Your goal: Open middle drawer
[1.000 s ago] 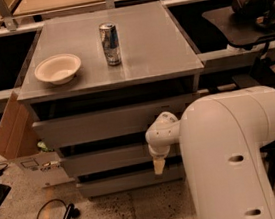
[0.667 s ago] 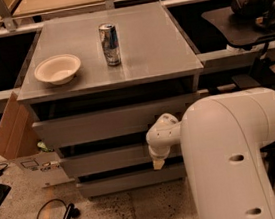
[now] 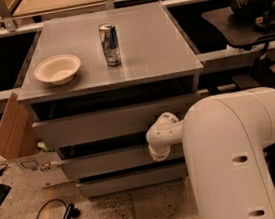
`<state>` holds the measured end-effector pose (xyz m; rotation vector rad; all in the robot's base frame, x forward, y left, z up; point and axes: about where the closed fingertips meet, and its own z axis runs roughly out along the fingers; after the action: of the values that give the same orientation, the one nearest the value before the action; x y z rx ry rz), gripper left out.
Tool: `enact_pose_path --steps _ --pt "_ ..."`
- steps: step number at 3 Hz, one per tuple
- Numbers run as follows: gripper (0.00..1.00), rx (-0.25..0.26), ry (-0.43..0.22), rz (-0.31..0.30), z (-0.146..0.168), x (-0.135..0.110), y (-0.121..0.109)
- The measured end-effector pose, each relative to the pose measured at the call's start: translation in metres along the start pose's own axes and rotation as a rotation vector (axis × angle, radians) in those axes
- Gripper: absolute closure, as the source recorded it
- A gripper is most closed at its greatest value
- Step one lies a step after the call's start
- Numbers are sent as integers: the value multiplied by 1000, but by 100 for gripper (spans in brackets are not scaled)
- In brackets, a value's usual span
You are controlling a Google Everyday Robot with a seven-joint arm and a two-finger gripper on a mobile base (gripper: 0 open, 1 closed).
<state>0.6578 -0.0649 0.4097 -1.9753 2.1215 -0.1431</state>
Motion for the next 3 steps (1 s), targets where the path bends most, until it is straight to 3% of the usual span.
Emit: enact_pose_path --steps 2,3 --pt "100 0 0 0 -4 0 -1" --pt "74 0 0 0 -6 -1 -1"
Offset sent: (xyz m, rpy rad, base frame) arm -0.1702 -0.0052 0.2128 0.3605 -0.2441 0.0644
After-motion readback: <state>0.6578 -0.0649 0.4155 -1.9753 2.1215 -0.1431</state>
